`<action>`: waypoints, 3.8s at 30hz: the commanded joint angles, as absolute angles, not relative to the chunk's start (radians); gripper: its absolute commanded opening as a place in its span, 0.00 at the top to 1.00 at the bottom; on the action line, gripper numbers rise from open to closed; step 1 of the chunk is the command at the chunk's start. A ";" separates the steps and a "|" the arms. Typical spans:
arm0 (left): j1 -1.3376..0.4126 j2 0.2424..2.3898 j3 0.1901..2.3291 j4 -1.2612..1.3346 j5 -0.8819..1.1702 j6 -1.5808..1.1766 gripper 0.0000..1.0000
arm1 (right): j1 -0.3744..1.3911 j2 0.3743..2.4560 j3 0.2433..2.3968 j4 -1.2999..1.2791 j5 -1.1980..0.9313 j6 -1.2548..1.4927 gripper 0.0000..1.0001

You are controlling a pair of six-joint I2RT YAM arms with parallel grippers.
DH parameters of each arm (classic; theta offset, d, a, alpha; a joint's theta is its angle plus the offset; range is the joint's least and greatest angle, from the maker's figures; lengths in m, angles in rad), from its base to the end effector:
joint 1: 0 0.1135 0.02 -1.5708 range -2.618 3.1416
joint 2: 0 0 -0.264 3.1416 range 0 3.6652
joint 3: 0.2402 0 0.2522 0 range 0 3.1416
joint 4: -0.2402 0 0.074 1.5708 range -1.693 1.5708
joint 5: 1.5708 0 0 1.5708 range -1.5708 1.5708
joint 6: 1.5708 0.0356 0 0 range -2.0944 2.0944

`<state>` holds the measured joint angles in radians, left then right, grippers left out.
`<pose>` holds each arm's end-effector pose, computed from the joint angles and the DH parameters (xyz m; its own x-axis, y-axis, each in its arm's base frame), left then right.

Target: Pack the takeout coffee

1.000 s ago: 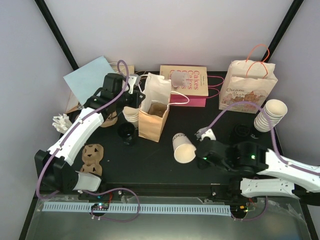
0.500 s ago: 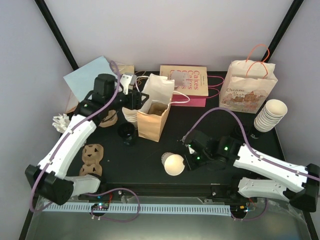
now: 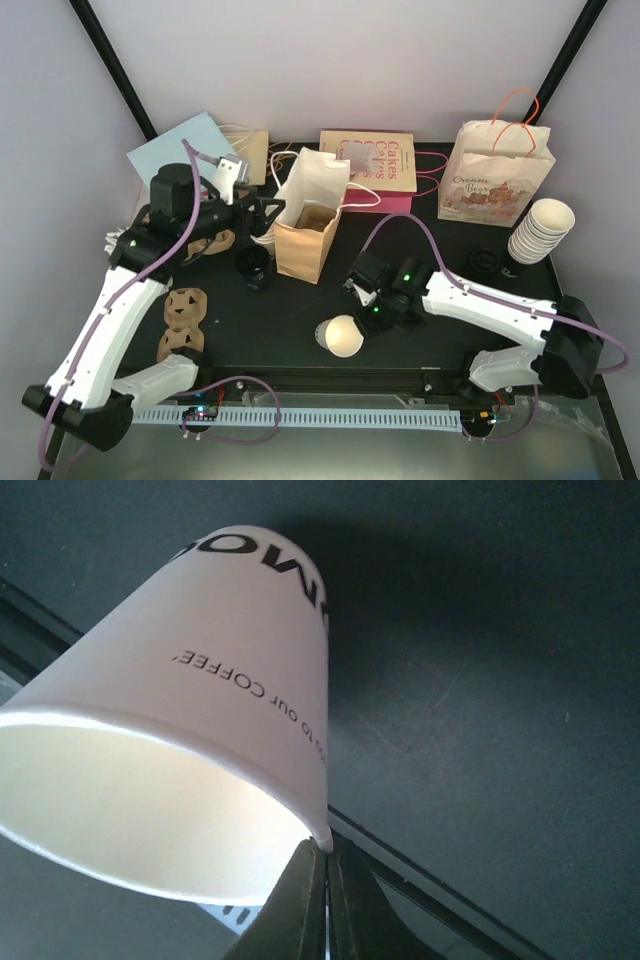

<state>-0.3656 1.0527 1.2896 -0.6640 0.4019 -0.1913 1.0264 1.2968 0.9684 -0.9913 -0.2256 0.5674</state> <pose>0.1916 -0.0883 0.4144 -0.5056 0.0062 -0.8628 0.5759 0.7470 -0.3321 0.1106 0.1981 0.2401 -0.8866 -0.4530 -0.0931 -0.4578 0.8309 0.3163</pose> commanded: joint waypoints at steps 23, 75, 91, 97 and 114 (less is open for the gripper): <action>-0.360 0.761 1.154 -0.834 0.429 -0.176 0.11 | 0.973 1.424 1.159 -0.987 -0.284 0.507 0.83; -0.360 0.538 0.947 -1.057 0.349 -0.256 0.01 | 0.711 1.325 0.710 -0.791 0.200 0.799 0.06; -0.360 0.543 0.928 -1.047 0.364 -0.258 0.01 | 0.680 1.338 0.658 -0.732 0.169 0.803 0.18; -0.360 0.545 0.925 -1.048 0.365 -0.256 0.01 | 0.675 1.354 0.654 -0.722 0.168 0.798 0.20; -0.360 0.553 0.841 -0.981 0.449 -0.299 0.01 | 0.731 1.195 0.765 -0.836 0.091 0.696 0.29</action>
